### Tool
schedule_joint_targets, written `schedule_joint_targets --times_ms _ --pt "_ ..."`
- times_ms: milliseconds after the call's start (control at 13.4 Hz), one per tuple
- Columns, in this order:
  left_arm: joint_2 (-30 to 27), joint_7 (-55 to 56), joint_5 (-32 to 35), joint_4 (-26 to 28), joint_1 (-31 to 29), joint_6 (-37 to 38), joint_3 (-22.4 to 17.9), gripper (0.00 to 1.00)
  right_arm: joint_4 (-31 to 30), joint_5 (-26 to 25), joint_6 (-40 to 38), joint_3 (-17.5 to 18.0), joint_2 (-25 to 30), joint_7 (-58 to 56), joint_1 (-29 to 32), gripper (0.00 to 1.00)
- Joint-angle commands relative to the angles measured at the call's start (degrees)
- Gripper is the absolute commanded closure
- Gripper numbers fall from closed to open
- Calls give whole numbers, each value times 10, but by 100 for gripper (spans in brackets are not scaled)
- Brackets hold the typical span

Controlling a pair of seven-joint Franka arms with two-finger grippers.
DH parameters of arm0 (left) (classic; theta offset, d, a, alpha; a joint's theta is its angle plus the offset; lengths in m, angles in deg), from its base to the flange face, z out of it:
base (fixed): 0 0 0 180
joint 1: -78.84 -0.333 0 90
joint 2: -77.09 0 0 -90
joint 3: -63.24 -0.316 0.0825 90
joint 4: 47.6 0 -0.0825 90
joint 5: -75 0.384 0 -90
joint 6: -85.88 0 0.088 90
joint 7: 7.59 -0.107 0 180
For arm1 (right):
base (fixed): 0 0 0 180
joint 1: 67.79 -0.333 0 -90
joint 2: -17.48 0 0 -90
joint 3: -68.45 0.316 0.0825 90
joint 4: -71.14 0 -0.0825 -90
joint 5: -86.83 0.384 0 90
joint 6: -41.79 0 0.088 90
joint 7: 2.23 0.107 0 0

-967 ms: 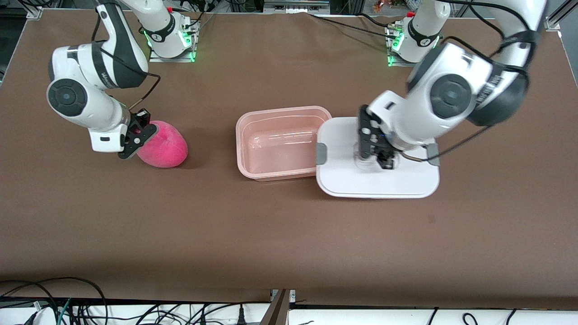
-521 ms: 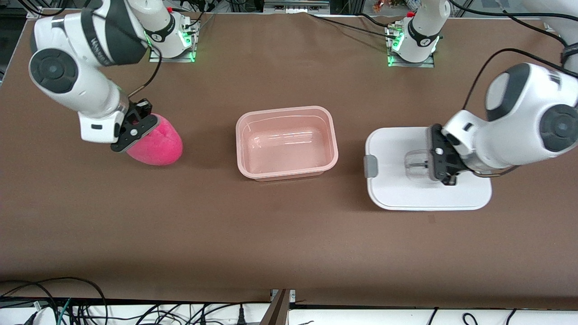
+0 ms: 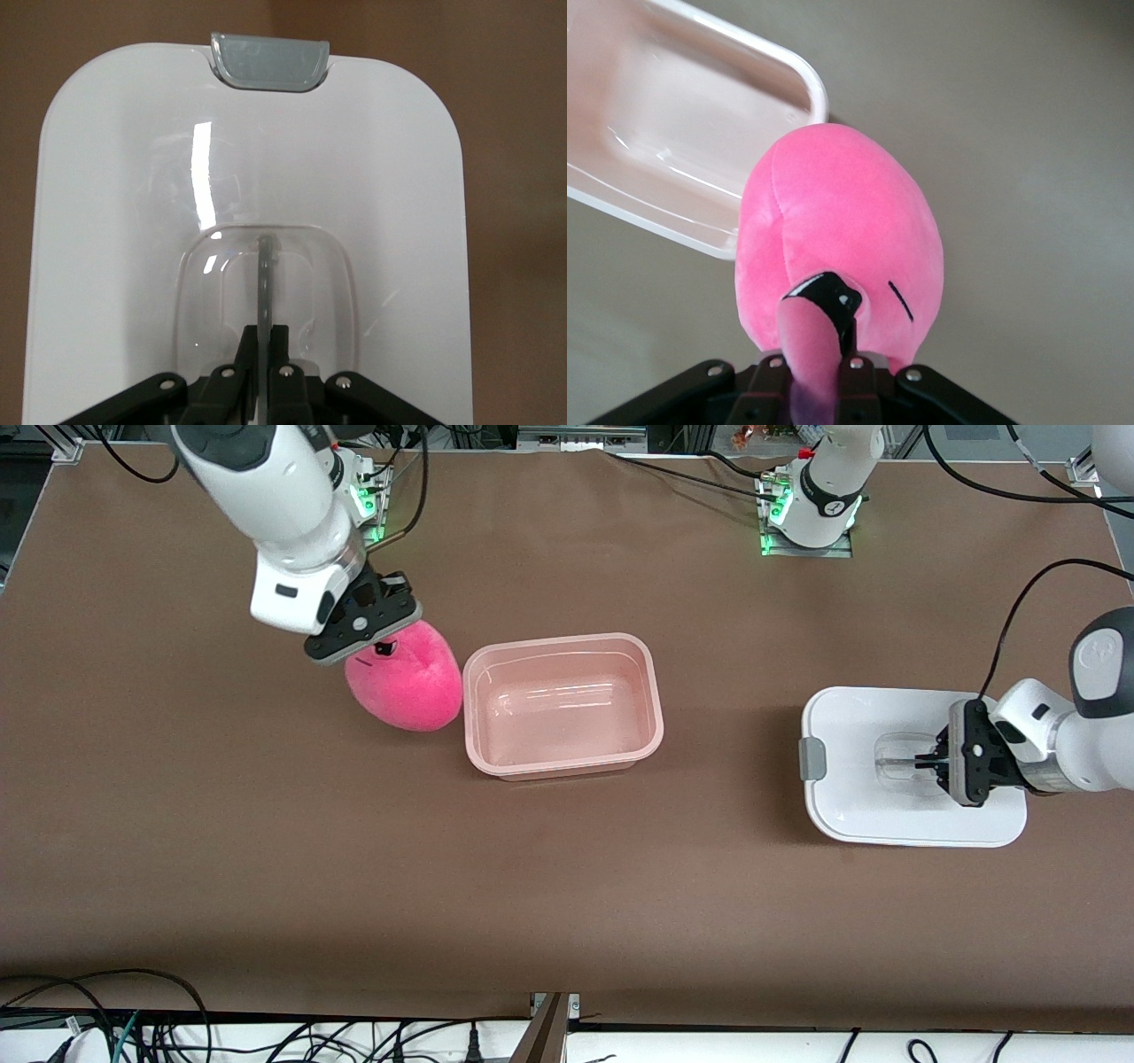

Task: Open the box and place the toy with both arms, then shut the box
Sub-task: 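Lift the pink plush with the right gripper and carry it over the tub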

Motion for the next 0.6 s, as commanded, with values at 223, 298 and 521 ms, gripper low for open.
schedule_joint_targets --times_ms 223,298,521 --pt "32 -44 28 -2 -33 -18 4 100 98 -4 10 -1 -82 196 -114 88" --pt "37 -51 28 -2 -35 -21 4 100 103 -5 23 -1 -88 224 -126 88" --pt "37 -55 29 -1 -35 -22 3 100 104 -5 62 -1 -101 272 -153 88"
